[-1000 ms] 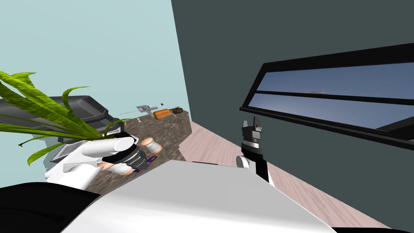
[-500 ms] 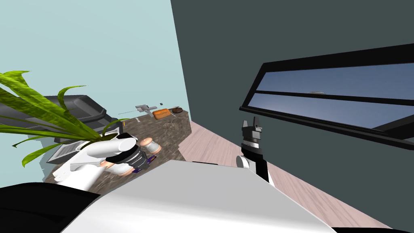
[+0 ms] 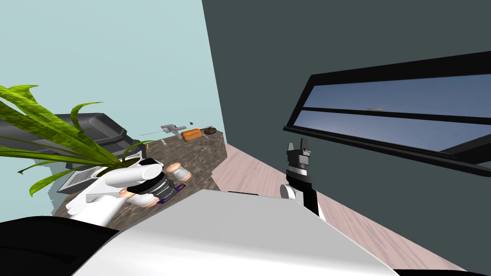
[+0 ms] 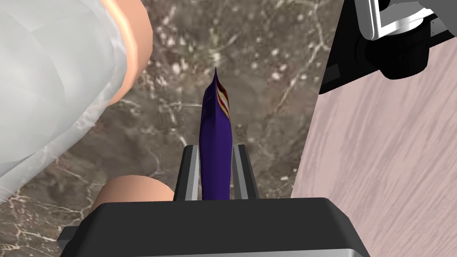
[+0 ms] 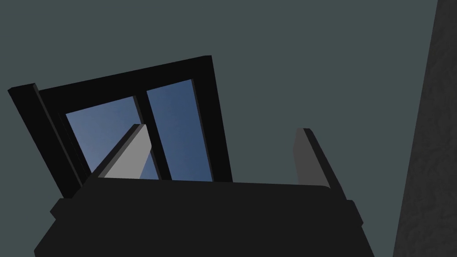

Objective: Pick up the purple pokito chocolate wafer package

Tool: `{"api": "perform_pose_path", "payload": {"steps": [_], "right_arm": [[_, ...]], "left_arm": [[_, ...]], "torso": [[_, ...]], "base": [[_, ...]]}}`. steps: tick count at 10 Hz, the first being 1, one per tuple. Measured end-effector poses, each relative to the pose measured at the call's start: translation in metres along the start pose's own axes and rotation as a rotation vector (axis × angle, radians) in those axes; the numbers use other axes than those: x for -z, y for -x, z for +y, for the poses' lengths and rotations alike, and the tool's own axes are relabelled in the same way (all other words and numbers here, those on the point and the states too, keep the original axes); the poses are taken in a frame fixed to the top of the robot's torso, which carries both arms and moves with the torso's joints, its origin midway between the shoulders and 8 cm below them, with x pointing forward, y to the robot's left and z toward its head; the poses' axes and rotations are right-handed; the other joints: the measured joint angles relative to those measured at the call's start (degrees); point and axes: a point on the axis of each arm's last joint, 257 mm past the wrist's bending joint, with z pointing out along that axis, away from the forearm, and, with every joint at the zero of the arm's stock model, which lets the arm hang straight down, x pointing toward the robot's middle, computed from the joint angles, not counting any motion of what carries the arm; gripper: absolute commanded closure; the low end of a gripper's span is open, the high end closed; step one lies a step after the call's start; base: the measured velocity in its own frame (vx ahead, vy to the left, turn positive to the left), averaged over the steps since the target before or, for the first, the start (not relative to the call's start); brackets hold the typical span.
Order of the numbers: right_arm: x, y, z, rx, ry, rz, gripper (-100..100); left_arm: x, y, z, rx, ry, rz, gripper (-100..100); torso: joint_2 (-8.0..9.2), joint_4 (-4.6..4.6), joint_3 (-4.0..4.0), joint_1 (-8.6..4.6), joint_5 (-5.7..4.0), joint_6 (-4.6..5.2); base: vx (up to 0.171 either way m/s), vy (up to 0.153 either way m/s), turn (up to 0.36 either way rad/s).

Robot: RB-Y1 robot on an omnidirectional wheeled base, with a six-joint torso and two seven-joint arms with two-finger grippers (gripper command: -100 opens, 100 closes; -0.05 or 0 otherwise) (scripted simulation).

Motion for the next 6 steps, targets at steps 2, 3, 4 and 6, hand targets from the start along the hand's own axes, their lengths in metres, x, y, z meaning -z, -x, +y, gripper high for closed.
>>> {"api": "perform_pose_path", "payload": {"steps": [2, 3, 4, 6], "right_arm": [[0.0, 0.0, 0.0, 0.0, 0.0, 0.0, 0], [0.0, 0.0, 0.0, 0.0, 0.0, 0.0, 0], [0.0, 0.0, 0.0, 0.0, 0.0, 0.0, 0], [0.0, 0.0, 0.0, 0.0, 0.0, 0.0, 0]], "left_arm": [[0.0, 0.0, 0.0, 0.0, 0.0, 0.0, 0], [0.0, 0.0, 0.0, 0.0, 0.0, 0.0, 100], [0.005, 0.0, 0.001, -0.002, -0.001, 0.002, 100], [0.018, -0.001, 0.005, -0.005, -0.002, 0.001, 100]], "torso": [[-0.01, 0.0, 0.0, 0.01, 0.0, 0.0], [-0.01, 0.0, 0.0, 0.01, 0.0, 0.0], [-0.03, 0.01, -0.01, 0.04, -0.03, -0.01], [-0.05, 0.0, -0.02, 0.05, -0.02, -0.01]], "base": [[0.0, 0.0, 0.0], [0.011, 0.014, 0.018], [0.02, 0.02, 0.02], [0.014, 0.016, 0.011]]}}
